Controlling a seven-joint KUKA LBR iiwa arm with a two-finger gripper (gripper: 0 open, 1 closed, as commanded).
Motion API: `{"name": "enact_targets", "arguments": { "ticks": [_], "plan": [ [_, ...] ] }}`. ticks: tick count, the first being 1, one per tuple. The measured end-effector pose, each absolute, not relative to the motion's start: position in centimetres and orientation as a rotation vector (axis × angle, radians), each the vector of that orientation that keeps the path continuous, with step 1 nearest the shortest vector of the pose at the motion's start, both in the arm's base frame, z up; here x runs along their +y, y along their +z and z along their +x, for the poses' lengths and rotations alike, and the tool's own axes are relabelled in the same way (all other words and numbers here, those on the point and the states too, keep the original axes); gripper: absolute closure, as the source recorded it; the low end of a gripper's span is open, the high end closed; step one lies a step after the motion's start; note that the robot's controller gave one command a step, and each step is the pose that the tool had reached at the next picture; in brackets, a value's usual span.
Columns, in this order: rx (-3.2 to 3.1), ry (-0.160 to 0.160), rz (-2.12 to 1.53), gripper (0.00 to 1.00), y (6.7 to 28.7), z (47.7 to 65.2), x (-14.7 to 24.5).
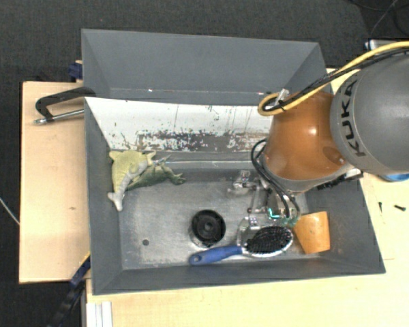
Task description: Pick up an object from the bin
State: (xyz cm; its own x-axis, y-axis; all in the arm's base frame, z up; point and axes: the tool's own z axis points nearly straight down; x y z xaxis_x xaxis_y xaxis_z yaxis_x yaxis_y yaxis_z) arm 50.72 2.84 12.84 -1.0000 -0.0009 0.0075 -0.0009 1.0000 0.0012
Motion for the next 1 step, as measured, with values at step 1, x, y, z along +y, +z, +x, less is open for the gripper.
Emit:
{"name": "enact_targets", "arguments": {
  "ticks": [1],
  "plan": [
    [-3.148, -0.002, 0.076, 0.00, 7.11, 53.03, -7.00]
  ]
}}
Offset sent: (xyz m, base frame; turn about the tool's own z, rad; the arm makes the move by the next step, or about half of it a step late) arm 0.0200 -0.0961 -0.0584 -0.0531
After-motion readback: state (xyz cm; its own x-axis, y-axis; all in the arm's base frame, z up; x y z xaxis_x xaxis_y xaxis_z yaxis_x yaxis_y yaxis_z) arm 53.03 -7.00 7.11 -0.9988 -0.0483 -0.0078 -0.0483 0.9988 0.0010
